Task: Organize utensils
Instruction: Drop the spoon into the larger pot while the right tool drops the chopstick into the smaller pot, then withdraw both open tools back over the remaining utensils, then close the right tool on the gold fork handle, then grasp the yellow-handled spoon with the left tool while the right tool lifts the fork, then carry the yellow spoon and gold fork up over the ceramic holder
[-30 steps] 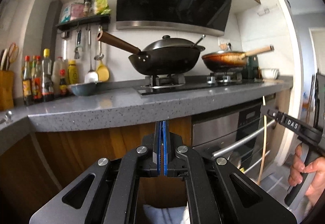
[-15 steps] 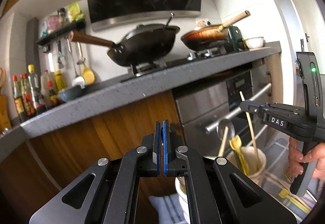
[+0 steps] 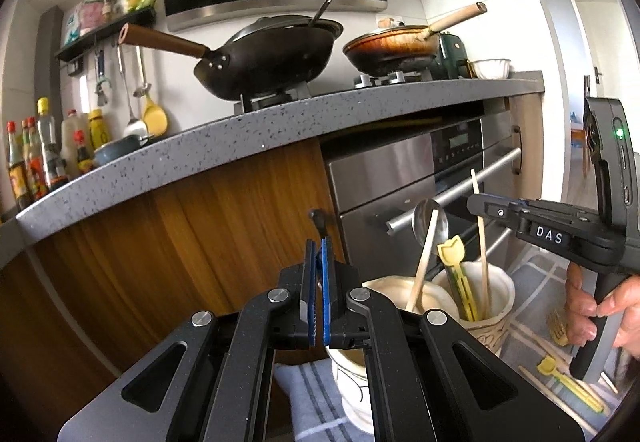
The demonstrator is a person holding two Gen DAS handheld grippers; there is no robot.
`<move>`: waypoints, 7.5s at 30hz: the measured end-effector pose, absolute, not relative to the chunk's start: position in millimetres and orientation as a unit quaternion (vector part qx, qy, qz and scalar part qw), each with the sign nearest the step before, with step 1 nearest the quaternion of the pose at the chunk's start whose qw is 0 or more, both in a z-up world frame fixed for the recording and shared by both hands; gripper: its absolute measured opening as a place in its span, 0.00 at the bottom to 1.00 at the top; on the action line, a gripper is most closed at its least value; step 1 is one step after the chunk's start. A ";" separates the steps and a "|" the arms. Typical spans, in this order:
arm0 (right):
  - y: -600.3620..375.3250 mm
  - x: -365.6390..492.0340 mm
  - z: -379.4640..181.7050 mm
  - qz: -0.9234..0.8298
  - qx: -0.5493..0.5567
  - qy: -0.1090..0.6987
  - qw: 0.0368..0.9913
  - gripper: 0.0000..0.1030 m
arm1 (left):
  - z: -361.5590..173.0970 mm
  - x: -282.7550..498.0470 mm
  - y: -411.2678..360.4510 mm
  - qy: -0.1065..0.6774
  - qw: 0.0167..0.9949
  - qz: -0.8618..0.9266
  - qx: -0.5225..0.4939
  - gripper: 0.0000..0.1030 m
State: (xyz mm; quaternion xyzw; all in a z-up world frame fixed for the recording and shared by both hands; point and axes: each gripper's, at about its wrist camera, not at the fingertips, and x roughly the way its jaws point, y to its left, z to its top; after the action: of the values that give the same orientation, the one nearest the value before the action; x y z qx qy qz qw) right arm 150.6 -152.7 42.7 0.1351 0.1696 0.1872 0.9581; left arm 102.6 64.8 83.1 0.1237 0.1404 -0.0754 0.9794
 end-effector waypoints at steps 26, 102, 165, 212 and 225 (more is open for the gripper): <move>-188.2 102.6 81.1 0.182 0.129 0.197 0.955 0.85 | 118.2 68.0 70.7 0.147 0.987 -0.055 0.040 0.84; -230.6 108.9 -70.2 0.180 0.050 0.429 0.884 0.18 | -61.6 68.7 -69.9 0.413 0.875 -0.251 0.032 0.77; -274.9 37.1 27.9 0.218 0.082 0.258 0.938 0.02 | -17.5 53.7 -77.0 0.326 0.903 -0.272 0.059 0.10; -189.3 109.7 115.2 0.091 0.043 0.064 0.993 0.02 | 60.0 119.7 25.4 0.055 0.987 -0.146 0.034 0.10; -165.0 104.0 91.2 0.136 -0.014 0.077 0.988 0.02 | 51.2 104.0 45.5 0.108 0.979 -0.169 0.025 0.10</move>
State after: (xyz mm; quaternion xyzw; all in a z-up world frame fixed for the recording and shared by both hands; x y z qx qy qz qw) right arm 104.0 -165.0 91.2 -0.0144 0.0765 0.1358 0.9877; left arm 104.0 45.5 51.2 0.0250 0.1077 -0.1692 0.9794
